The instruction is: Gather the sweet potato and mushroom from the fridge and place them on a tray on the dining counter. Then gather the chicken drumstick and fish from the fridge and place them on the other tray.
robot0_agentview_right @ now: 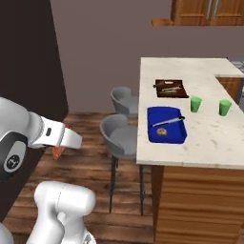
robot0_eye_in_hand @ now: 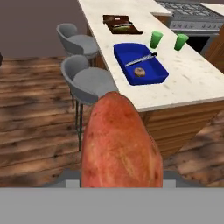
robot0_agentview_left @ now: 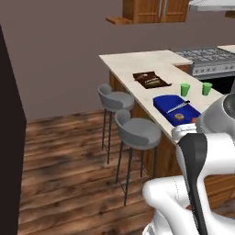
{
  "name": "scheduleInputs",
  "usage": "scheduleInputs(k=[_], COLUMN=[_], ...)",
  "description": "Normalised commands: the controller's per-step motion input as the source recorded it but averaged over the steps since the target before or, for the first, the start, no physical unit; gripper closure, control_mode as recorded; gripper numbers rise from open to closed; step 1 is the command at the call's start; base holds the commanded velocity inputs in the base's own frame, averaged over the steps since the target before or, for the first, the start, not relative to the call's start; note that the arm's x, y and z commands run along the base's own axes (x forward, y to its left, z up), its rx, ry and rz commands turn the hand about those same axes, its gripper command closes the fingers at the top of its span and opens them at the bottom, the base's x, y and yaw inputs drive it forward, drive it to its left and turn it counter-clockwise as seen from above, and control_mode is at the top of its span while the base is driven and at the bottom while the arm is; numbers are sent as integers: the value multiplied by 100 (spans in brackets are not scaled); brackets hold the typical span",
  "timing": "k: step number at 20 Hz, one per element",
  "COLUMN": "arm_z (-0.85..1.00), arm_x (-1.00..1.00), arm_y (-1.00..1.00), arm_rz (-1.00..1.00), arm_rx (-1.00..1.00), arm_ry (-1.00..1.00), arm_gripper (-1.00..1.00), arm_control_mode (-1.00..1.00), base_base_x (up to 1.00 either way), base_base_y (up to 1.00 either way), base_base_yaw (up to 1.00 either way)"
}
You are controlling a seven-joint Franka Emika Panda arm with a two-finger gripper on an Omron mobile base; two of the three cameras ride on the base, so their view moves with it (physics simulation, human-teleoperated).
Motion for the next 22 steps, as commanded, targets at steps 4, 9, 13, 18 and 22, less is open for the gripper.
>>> scheduleInputs(k=[4,9,13,18,22], arm_z=[0,0,0,0,0], arm_x=[0,0,0,0,0], arm_y=[0,0,0,0,0], arm_rz=[0,0,0,0,0], arm_rx=[0,0,0,0,0], arm_ry=[0,0,0,0,0], arm_gripper=[100,100,100,100,100], arm_control_mode=[100,100,100,100,100], base_base_x=[85,65,35,24,13], base_base_y=[34,31,29,36,76], base_base_yaw=[-50,-47,-48,-48,-38])
